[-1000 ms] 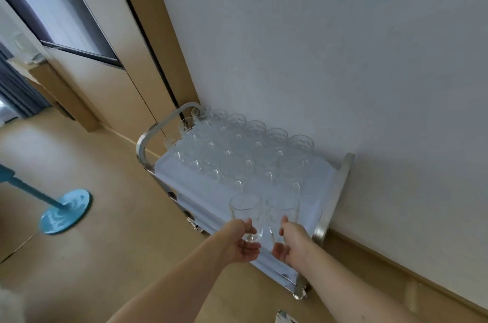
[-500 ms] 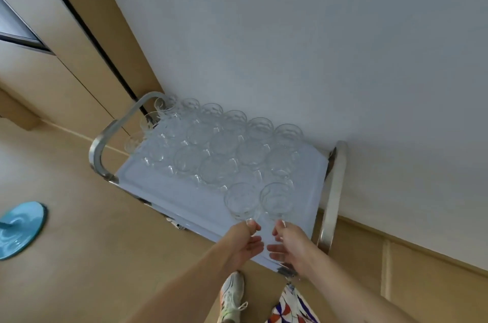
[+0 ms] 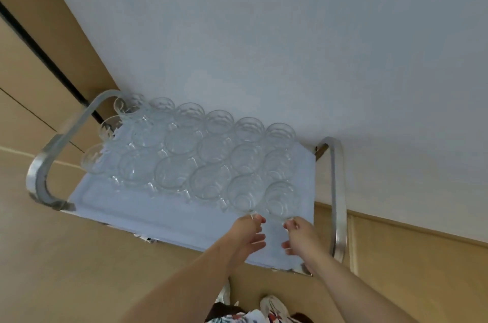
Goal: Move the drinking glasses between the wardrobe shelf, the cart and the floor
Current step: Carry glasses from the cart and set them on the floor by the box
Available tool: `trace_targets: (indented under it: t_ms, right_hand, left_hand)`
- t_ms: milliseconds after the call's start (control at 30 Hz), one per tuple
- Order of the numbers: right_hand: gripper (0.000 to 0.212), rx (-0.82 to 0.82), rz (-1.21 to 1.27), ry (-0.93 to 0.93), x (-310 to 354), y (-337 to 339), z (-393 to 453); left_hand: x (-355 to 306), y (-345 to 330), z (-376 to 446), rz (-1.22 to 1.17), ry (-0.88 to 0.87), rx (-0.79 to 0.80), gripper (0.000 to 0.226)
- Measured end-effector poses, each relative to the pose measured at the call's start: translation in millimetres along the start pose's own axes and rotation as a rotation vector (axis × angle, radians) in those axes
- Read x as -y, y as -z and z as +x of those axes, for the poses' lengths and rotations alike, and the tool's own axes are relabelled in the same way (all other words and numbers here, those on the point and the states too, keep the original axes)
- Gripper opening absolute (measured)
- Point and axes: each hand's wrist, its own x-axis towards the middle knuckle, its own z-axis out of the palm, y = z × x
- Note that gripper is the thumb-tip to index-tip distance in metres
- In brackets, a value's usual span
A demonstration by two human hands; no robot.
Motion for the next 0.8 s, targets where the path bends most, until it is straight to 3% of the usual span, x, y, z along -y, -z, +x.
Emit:
trace_targets:
  t_ms: [200,367,600,800]
  right_hand:
    - [0.024,-0.110,0.073,-0.019,-6.0,-14.2,-1.0]
    - [0.022,-0.201,0.095,0.006,-11.7,-24.0,0.7]
    - [0.062,-0.264,0.209,0.019,-37.3,-25.2,-25.5]
    - [0.062,-0.162,0.147,0.121,-82.0,-13.7,-56.3]
  left_hand:
    - [-2.5,10.2,12.5,0.045,0.036,0.141,0.020]
    - [1.4,14.3,12.5,0.025,0.036,0.156,0.021]
    - [8.4,6.0,-1.9,0.301,-0.157,-0.133,0.021]
    - [29.1,-11.1,-34.6,0.610,-0.346,-0.406,0.040]
